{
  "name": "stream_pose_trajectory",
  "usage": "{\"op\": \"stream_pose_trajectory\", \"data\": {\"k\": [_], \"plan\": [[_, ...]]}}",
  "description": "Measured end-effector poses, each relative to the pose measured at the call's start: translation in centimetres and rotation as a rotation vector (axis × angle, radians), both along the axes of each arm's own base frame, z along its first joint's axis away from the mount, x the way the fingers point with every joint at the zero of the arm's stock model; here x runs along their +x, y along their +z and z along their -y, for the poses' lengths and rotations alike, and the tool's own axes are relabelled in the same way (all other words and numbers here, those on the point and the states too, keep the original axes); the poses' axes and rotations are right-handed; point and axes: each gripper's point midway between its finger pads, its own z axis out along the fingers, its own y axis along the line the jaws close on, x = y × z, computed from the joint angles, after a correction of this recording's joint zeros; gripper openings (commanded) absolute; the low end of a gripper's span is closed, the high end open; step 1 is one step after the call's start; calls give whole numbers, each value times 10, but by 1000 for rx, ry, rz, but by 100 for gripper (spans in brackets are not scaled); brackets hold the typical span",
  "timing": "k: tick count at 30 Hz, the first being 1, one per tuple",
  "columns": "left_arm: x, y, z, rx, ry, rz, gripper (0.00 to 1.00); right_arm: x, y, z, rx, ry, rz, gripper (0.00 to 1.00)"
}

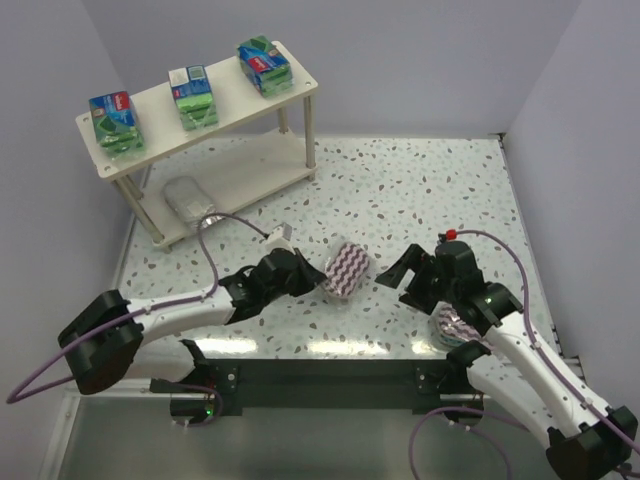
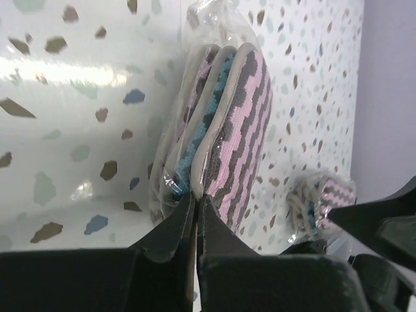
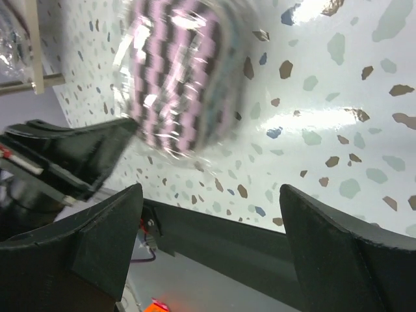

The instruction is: Place and organize the cleaning sponges onto the shelf

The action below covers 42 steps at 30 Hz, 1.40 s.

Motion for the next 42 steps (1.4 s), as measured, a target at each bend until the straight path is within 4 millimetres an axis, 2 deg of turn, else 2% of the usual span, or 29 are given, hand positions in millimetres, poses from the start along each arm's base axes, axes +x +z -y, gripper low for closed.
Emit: {"op": "stream_pose_trajectory", "data": {"k": [5, 9, 16, 24, 27, 34, 42], "plan": [[28, 39, -27, -61, 129, 84, 0, -6, -3, 4, -24, 12, -15, 90], [57, 63, -58, -101, 283, 144, 0, -10, -5, 6, -36, 19, -24, 90], [117, 81, -133, -162, 566, 203, 0, -13, -5, 8, -55, 40, -16, 90], [164, 100, -192, -195, 726, 273, 0, -14, -2, 9, -64, 61, 4, 90], [181, 96, -211, -202, 769, 279, 0, -14, -3, 9, -68, 67, 1, 90], [200, 64, -226, -167, 798, 213, 0, -14, -8, 9, -88, 82, -10, 90], [222, 64, -250, -174, 856, 212, 0, -14, -8, 9, -95, 95, -1, 90]]}}
